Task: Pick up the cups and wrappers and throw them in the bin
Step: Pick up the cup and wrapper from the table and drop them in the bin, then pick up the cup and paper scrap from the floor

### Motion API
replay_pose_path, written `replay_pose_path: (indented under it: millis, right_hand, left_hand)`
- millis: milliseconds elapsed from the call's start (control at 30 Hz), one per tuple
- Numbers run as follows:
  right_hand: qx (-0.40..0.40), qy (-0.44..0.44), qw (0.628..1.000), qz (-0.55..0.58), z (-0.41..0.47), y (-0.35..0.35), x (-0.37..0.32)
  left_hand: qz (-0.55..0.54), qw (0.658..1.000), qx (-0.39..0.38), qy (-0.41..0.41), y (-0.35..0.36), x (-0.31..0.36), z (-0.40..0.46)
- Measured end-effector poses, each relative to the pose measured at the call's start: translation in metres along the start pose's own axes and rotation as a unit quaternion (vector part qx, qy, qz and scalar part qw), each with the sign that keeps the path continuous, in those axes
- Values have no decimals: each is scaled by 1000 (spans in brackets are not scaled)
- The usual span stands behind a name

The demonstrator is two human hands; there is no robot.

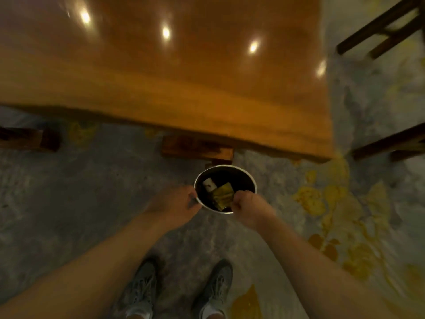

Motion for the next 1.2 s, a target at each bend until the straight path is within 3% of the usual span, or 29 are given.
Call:
replay_pose_path:
  millis: [233, 467, 667, 833, 1000, 1200]
  right_hand:
    - [129, -24, 991, -13, -138, -165, 14]
    - [220, -76, 972, 24, -190, -277, 92]
    - [220, -130, 967, 20, -172, -386, 187]
    - [215, -153, 965, -5, -147, -492, 228]
    - [206, -164, 964, -31, -83, -580, 244]
    - [205, -170, 963, -40, 39, -666, 255]
  left_hand:
    - [2, 997, -40, 68, -93, 133, -44]
    - [9, 993, -55, 106, -121, 281, -65]
    - [-34, 997, 18, 69, -162, 417, -20]
    - [-79, 993, 73, 50, -207, 498, 27]
    - [-81, 990, 114, 15, -246, 538, 101]
    - [-103, 986, 128, -19, -284, 539, 246]
Point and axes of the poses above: each hand's wrist, its own z-axis towards the middle knuckle, its own y-axis out of the palm, x = y × z, the point moved 7 cm from there along z, towards the middle knuckle, and after that the axes turned 10 degrees about x, right-handed, at the moved point
